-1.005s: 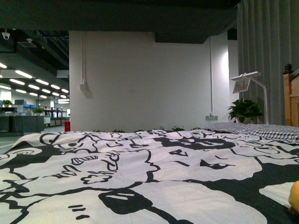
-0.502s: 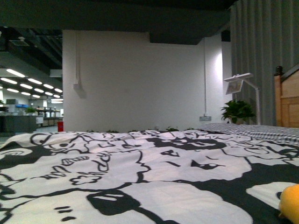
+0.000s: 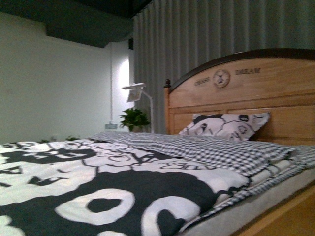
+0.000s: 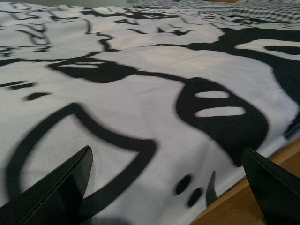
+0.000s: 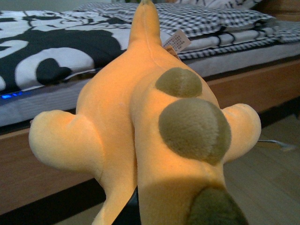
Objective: Put away toys
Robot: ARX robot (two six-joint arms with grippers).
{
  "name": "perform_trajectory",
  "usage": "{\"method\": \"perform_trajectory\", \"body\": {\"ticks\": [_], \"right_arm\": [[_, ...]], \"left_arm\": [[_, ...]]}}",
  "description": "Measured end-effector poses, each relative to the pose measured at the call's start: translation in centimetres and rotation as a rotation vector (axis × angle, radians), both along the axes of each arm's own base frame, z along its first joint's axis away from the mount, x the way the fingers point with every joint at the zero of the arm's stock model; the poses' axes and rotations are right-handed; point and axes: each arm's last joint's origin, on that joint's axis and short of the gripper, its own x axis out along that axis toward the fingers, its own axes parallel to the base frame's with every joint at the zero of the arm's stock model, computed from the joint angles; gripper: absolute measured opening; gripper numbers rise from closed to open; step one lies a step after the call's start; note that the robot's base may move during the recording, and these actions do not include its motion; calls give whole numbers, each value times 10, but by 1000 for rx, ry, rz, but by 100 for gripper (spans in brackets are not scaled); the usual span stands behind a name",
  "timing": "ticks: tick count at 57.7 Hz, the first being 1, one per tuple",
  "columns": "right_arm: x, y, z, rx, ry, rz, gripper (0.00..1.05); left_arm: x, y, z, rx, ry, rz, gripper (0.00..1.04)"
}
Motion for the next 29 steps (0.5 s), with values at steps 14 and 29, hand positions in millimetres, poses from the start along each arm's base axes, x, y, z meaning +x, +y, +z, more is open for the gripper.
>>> {"method": "perform_trajectory", "body": {"ticks": [14, 29], "right_arm": [[0, 0, 0, 0, 0, -1, 7], [0, 0, 0, 0, 0, -2, 7]], "left_arm": [[0, 0, 0, 0, 1, -4, 98], [0, 0, 0, 0, 0, -2, 98]]}}
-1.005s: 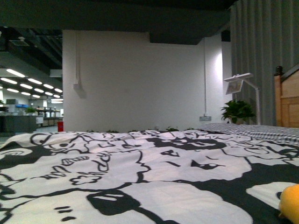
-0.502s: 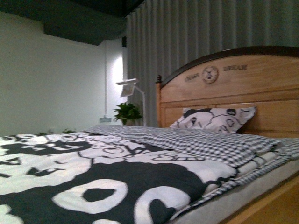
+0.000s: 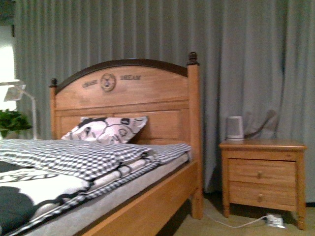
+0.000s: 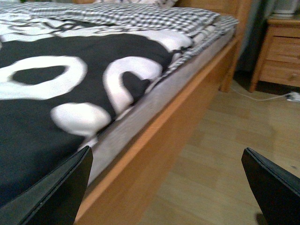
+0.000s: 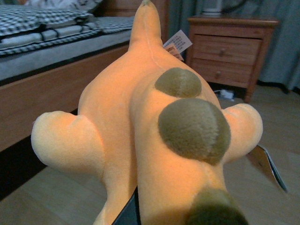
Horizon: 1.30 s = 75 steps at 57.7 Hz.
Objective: Put away toys
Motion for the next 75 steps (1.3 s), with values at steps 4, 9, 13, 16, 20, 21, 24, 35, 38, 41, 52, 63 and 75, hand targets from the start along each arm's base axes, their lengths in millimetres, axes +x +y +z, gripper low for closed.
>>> {"method": "perform_trajectory", "body": {"ticks": [4, 9, 13, 16, 20, 21, 24, 35, 38, 41, 52, 63, 75], "right_arm": [[0, 0, 0, 0, 0, 1, 7], [0, 0, 0, 0, 0, 0, 7], [0, 0, 0, 0, 0, 1, 7], [0, 0, 0, 0, 0, 1, 7], [0, 0, 0, 0, 0, 1, 7], [0, 0, 0, 0, 0, 1, 7], [0, 0, 0, 0, 0, -2, 7], [0, 0, 0, 0, -1, -6, 7], [0, 0, 0, 0, -1, 5, 7], [0, 0, 0, 0, 0, 8, 7], [0, 0, 0, 0, -1, 3, 7], [0, 0, 0, 0, -1, 3, 7], [0, 0, 0, 0, 0, 3, 7]], "left_arm": [[0, 0, 0, 0, 0, 2, 98], [0, 0, 0, 0, 0, 0, 98], [0, 0, 0, 0, 0, 2, 98], [0, 0, 0, 0, 0, 1, 98], [0, 0, 0, 0, 0, 1, 98], [0, 0, 0, 0, 0, 1, 98], [0, 0, 0, 0, 0, 0, 98], [0, 0, 0, 0, 0, -5, 98], [0, 0, 0, 0, 0, -1, 98], [0, 0, 0, 0, 0, 0, 98], [0, 0, 0, 0, 0, 0, 98], [0, 0, 0, 0, 0, 0, 98], [0, 0, 0, 0, 0, 0, 98]]}}
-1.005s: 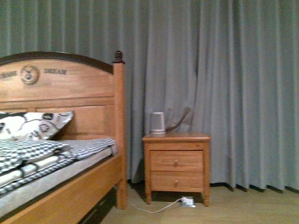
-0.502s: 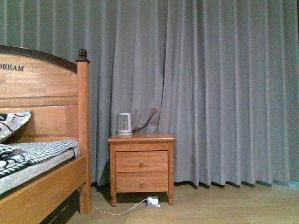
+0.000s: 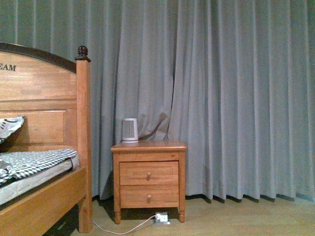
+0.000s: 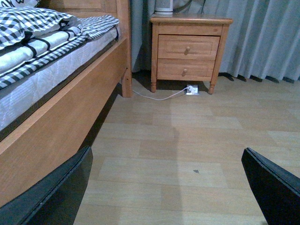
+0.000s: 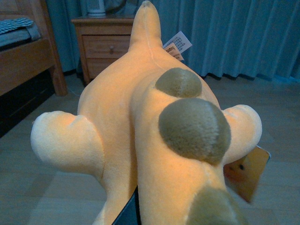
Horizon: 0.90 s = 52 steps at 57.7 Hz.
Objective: Put away toys
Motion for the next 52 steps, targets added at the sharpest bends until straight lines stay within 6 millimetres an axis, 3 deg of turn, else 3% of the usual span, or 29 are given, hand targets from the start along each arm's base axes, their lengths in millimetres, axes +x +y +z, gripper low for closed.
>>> {"method": "perform_trajectory", "body": {"ticks": [52], "right_arm": [[0, 0, 0, 0, 0, 1, 7]], "left_arm": [[0, 0, 0, 0, 0, -1, 98]]}}
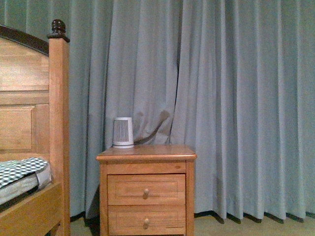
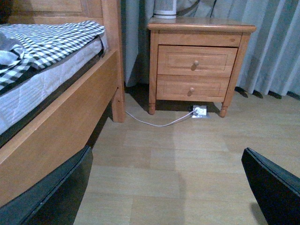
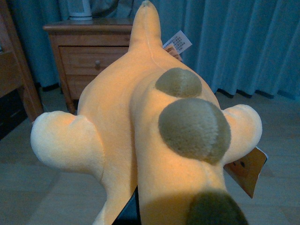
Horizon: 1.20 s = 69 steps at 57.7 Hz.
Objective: Put away toys
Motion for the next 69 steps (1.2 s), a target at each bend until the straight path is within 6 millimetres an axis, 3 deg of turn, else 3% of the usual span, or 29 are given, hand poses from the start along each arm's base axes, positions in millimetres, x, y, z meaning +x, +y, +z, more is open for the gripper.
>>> {"method": "perform_trajectory", "body": {"ticks": [69], "right_arm": [[0, 0, 0, 0, 0, 0, 7]], "left_arm": [[0, 0, 0, 0, 0, 0, 98]]}}
